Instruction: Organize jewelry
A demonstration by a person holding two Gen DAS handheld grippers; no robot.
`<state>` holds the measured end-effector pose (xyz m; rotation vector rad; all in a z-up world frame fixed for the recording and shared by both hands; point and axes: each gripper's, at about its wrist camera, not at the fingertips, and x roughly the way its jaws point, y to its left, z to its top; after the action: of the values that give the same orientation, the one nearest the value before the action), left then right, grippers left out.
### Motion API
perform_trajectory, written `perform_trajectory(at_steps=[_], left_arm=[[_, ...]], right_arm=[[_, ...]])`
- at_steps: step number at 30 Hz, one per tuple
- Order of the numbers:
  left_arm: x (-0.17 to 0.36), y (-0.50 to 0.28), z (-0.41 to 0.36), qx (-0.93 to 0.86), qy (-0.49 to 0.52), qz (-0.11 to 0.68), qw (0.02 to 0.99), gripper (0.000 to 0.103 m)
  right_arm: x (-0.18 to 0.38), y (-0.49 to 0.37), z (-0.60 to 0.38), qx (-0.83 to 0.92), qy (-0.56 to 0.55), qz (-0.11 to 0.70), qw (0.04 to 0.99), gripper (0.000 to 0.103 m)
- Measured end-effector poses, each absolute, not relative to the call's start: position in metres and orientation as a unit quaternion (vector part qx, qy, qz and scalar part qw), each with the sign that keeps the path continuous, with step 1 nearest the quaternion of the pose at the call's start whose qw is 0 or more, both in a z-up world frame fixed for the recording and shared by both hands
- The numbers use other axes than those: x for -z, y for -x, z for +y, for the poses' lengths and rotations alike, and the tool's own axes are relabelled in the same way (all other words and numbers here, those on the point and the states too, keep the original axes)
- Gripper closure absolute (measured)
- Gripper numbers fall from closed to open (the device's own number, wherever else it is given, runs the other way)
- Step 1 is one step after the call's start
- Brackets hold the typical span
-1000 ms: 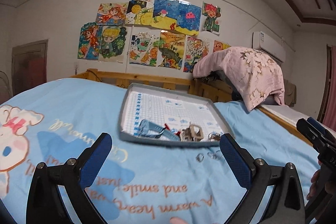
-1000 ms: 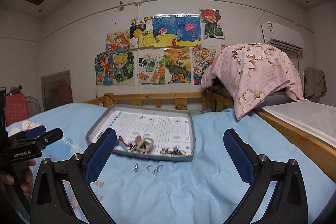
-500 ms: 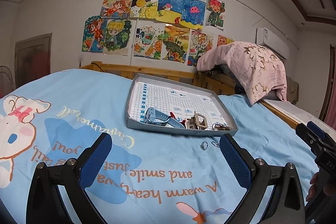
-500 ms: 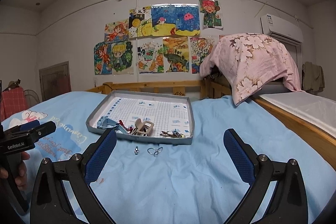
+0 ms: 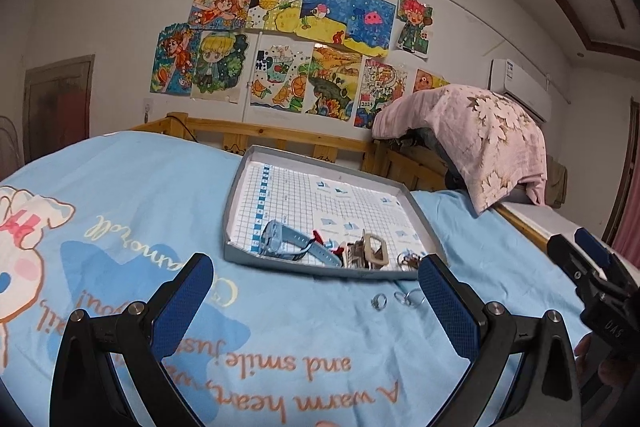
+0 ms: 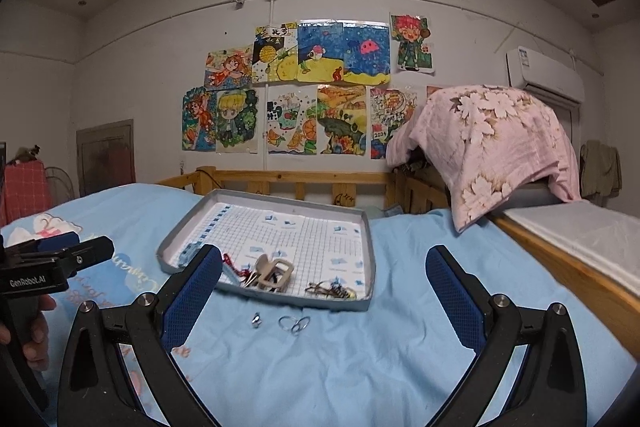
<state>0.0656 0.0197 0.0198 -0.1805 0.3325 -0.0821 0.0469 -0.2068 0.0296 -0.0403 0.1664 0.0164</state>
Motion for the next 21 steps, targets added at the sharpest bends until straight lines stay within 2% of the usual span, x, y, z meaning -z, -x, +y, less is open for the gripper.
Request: perform_trajectory(at_steps=[10, 21], left_arm=[[-0.031, -0.108, 0.013, 0.025, 0.101, 0.15, 0.983, 0.0], [-0.009, -0.14, 0.006, 0.004, 0.084, 0.181, 0.98, 0.0]], right_arm=[[-0.042, -0.092, -0.209, -0.014, 0.01, 0.079, 0.997, 0.003], [-0.021, -0.133, -0.217, -0.005, 0.007, 0.116, 0.993, 0.003]])
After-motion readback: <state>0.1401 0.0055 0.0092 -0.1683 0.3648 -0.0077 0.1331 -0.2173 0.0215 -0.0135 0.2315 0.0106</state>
